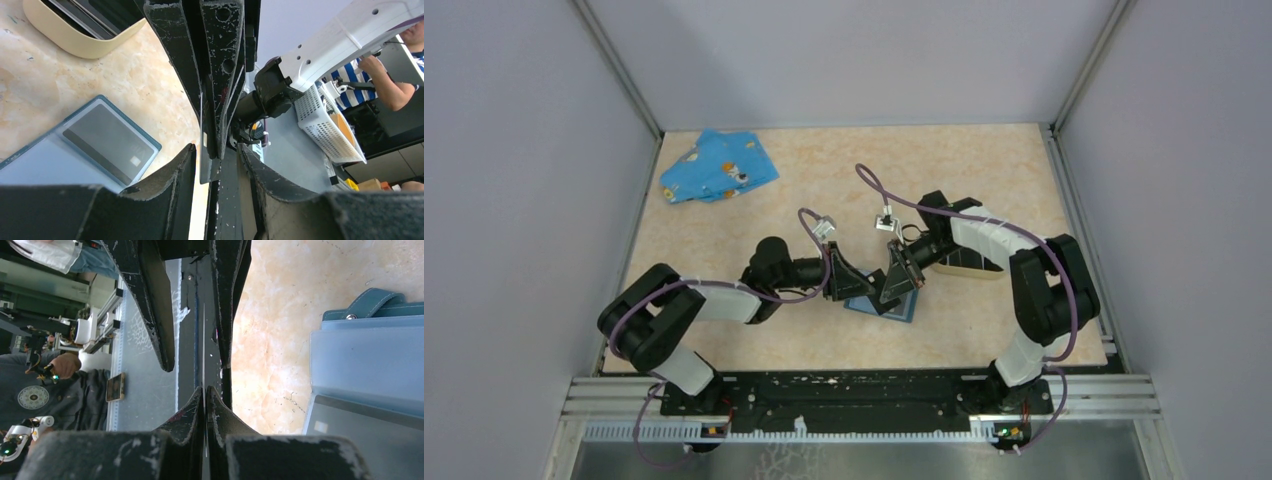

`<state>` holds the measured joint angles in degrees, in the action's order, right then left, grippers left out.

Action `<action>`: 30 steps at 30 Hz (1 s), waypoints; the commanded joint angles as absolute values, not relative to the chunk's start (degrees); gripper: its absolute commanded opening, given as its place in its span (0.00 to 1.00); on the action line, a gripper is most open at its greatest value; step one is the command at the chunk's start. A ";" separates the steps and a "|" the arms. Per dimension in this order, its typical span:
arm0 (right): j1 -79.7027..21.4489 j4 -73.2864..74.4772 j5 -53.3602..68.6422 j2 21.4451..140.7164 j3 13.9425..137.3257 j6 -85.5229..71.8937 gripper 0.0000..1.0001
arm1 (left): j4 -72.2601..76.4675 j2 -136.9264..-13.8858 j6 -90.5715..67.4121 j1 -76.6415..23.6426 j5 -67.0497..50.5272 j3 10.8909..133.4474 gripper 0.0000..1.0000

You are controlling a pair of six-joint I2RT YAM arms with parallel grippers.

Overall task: Put the credit cards into the card holder
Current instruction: Insert the credit card into the card holder.

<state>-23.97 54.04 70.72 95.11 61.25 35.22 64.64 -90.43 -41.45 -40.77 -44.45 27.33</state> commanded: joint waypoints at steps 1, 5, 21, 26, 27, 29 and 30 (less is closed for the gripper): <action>-24.61 54.40 72.05 94.18 63.99 37.73 0.00 | 62.33 -88.33 -38.55 -40.83 -46.09 28.33 0.42; -24.70 54.21 71.88 93.79 63.73 38.05 0.00 | 63.71 -88.97 -39.50 -40.79 -47.52 28.36 0.28; -24.96 42.71 56.08 81.65 59.23 34.11 0.55 | 65.56 -83.74 -40.45 -39.80 -46.27 18.97 0.00; -23.91 42.30 52.13 75.17 58.57 40.95 0.60 | 52.74 -79.55 -35.72 -39.38 -45.40 19.28 0.00; -23.96 42.32 52.07 73.15 57.85 44.51 0.61 | 49.69 -79.11 -34.44 -39.31 -45.36 20.12 0.00; -23.91 44.37 53.67 68.80 54.42 57.60 0.72 | 44.18 -78.86 -31.99 -39.16 -45.39 22.16 0.00; -23.91 46.36 53.35 66.54 52.51 65.37 0.83 | 42.35 -79.06 -30.71 -39.05 -45.47 23.11 0.00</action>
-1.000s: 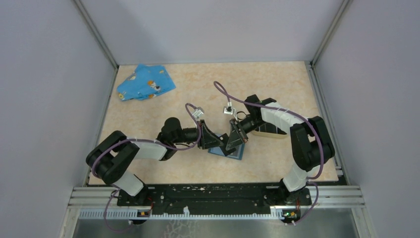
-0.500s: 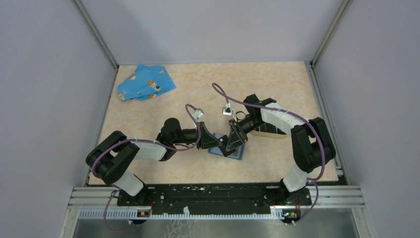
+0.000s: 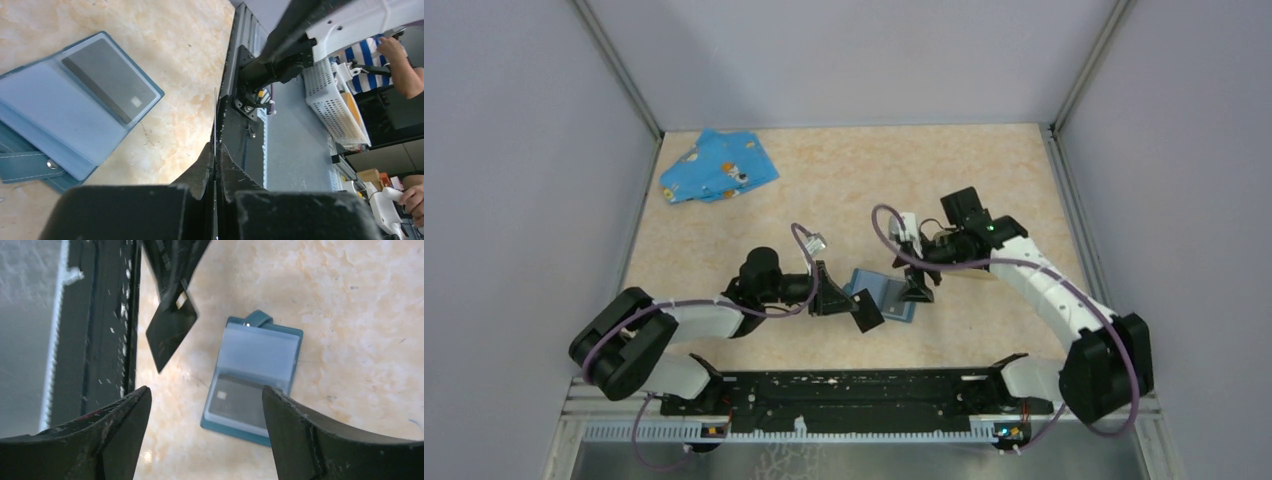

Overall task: Put the credit cards into the card holder
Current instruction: Insert the credit card into the card holder.

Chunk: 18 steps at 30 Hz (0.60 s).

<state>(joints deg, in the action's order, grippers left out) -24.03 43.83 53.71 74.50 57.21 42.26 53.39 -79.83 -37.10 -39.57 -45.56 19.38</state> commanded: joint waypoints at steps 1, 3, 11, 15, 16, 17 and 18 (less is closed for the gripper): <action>-23.95 47.35 51.58 63.94 50.28 73.96 0.90 | 41.69 -79.52 -30.07 -38.96 -45.54 23.67 0.00; -23.92 48.02 47.75 61.31 46.83 81.78 0.95 | 41.81 -81.21 -29.80 -38.66 -45.91 24.83 0.00; -24.57 39.42 39.78 60.16 33.56 88.93 0.41 | 38.09 -93.21 -26.41 -37.46 -47.30 33.41 0.00; -25.89 38.76 38.56 65.36 34.48 88.59 0.23 | 31.61 -96.67 -22.55 -35.62 -48.19 38.47 0.00; -26.16 38.55 38.80 66.32 34.64 88.33 0.21 | 29.96 -97.30 -21.78 -35.22 -48.55 39.77 0.00; -26.54 38.26 39.06 67.10 34.52 88.07 0.19 | 28.50 -97.99 -20.85 -34.82 -48.89 40.82 0.00; -26.93 37.45 39.03 67.30 34.13 87.38 0.18 | 27.14 -98.70 -20.38 -34.35 -49.46 41.76 0.00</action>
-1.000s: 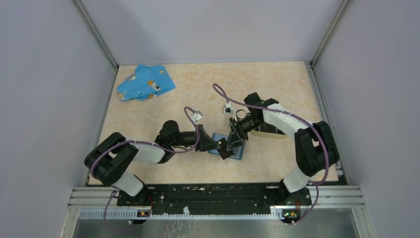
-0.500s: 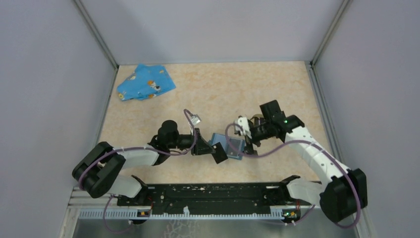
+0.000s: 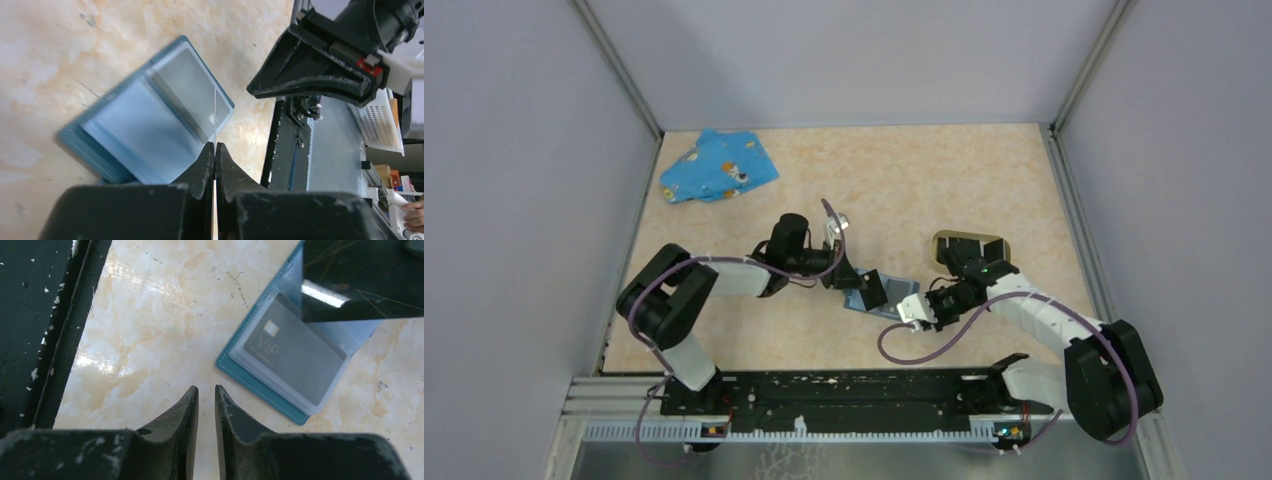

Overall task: Put the credit cards into the card holder
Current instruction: Insert the credit card into the card holder.

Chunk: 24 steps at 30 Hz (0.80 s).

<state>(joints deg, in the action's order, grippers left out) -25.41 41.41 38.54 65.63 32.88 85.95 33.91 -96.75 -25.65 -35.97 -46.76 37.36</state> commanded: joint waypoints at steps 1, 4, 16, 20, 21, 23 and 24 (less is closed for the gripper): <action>-27.36 36.71 38.66 67.32 33.62 86.84 0.18 | 26.09 -99.11 -20.11 -33.87 -49.90 42.39 0.00; -28.00 33.89 36.71 67.22 32.37 85.30 0.17 | 23.93 -100.30 -19.54 -32.49 -50.78 43.30 0.00; -31.38 30.85 31.31 70.53 32.37 82.74 0.16 | 19.63 -103.61 -18.51 -31.67 -53.44 46.85 0.00; -31.37 30.76 31.07 70.28 32.42 82.20 0.16 | 18.92 -103.80 -18.12 -31.38 -53.70 46.96 0.00; -31.37 30.86 30.97 70.39 32.43 82.20 0.16 | 18.86 -103.78 -18.11 -31.27 -53.81 46.90 0.00; -31.38 30.77 30.65 70.47 32.35 82.20 0.16 | 18.77 -103.65 -18.11 -31.18 -54.12 46.85 0.00; -31.38 30.85 30.59 70.46 32.34 82.15 0.16 | 18.61 -103.58 -18.11 -31.08 -54.08 46.82 0.00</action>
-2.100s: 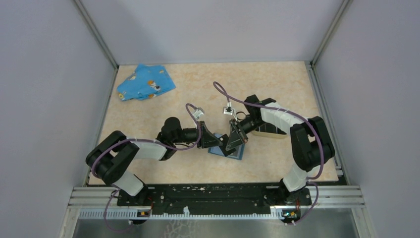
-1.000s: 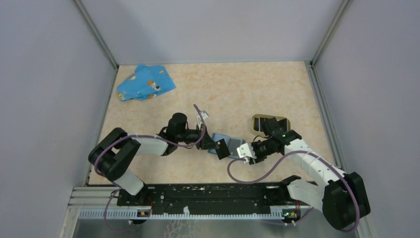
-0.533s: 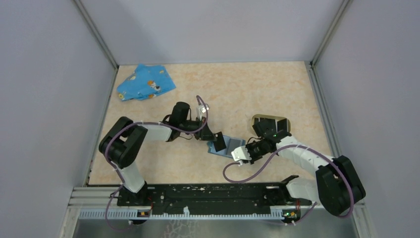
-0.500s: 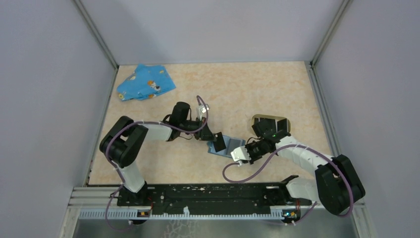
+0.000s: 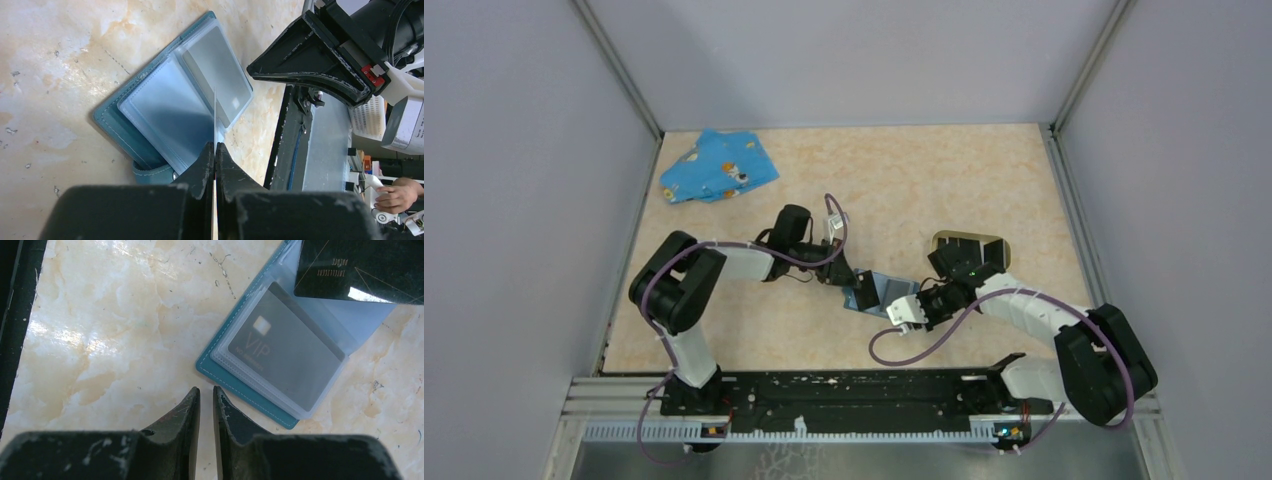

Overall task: Put the credit cards into the card holder
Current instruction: Insert the credit card into the card holder.

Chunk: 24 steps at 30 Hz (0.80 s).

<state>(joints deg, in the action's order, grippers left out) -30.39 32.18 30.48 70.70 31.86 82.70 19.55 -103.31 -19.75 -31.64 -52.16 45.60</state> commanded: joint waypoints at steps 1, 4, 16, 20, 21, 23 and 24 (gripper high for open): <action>-31.38 30.85 30.59 70.49 32.27 82.16 0.16 | 18.49 -103.48 -18.15 -31.03 -54.19 46.84 0.00; -31.38 31.03 30.76 70.49 32.34 82.12 0.16 | 17.81 -103.44 -18.13 -30.70 -54.44 47.16 0.00; -31.38 31.12 30.41 70.40 32.34 81.80 0.15 | 12.84 -106.36 -16.92 -30.32 -54.85 50.99 0.00; -31.38 31.19 30.33 70.49 32.34 81.77 0.15 | 13.57 -108.15 -17.75 -30.25 -56.28 51.82 0.00; -31.38 31.21 30.28 70.49 32.34 81.74 0.15 | 14.13 -108.53 -18.09 -30.28 -56.88 51.85 0.00; -31.38 31.37 30.24 70.49 32.28 81.81 0.15 | 15.05 -108.68 -18.53 -30.29 -57.62 51.77 0.00; -31.38 31.30 30.23 70.49 32.26 81.82 0.15 | 15.25 -108.54 -18.61 -30.31 -57.78 51.65 0.00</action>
